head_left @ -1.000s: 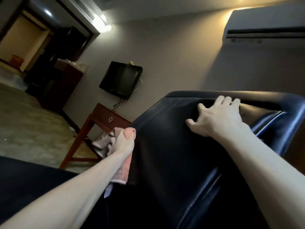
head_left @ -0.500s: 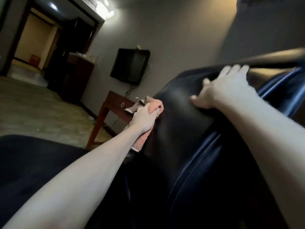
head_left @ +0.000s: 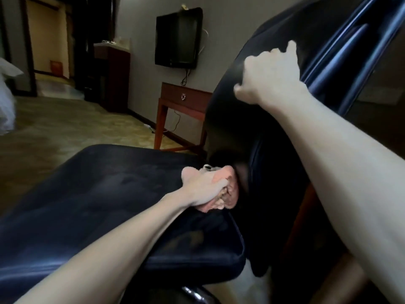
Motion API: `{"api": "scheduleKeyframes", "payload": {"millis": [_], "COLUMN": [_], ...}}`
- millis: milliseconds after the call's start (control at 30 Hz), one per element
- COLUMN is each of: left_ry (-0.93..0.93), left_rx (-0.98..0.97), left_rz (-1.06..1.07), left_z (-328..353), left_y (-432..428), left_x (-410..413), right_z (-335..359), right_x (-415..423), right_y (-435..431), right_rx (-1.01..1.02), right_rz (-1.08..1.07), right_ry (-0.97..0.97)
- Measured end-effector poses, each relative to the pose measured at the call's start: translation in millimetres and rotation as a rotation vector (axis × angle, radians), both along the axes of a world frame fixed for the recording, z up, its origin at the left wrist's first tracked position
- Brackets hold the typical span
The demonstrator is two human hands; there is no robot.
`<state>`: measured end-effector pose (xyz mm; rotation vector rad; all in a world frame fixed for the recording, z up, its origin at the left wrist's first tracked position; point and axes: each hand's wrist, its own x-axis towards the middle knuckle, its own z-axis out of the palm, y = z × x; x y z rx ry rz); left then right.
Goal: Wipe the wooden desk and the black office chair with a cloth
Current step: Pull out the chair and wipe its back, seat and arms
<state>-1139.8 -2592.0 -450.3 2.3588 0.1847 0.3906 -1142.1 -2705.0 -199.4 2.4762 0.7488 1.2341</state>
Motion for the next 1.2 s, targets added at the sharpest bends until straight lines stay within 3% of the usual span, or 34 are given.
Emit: {"api": "scheduleKeyframes", "payload": {"millis": [167, 300, 400, 500, 567, 633, 700, 767, 833, 1033, 1200], "left_ry": [-0.004, -0.180, -0.200, -0.284, -0.408, -0.424, -0.364, -0.221, -0.018, 0.189, 0.233], "left_rx": [0.081, 0.260, 0.424, 0.565, 0.436, 0.285, 0.294, 0.539, 0.652, 0.535, 0.412], "left_rz": [-0.304, -0.322, -0.304, -0.091, 0.155, 0.208, 0.019, -0.104, -0.226, -0.396, -0.385], "left_z": [3, 1, 15, 38, 58, 74, 77, 58, 25, 17, 34], "left_y": [-25, -35, -22, 8, 27, 33, 17, -9, -30, -18, 39], "left_x": [-85, -143, -172, -202, -210, -197, -170, -142, -118, -104, -152], "right_z": [-1, -2, 0, -1, -6, -14, -23, -30, -40, -120, -120], "right_x": [-6, -12, -16, -15, -15, -15, -14, -14, -13, 9, 35], "right_y": [3, 3, -1, -2, -2, -3, -7, -12, -19, -44, -42], "right_rx": [0.064, 0.110, 0.195, 0.197, 0.148, 0.078, 0.011, -0.037, -0.044, 0.090, 0.179], "right_rz": [0.091, 0.151, 0.253, 0.318, 0.319, 0.321, 0.335, 0.369, 0.401, 0.413, 0.486], "right_ry": [-0.081, -0.142, -0.184, -0.208, -0.211, -0.204, -0.207, -0.217, -0.237, -0.350, -0.420]}}
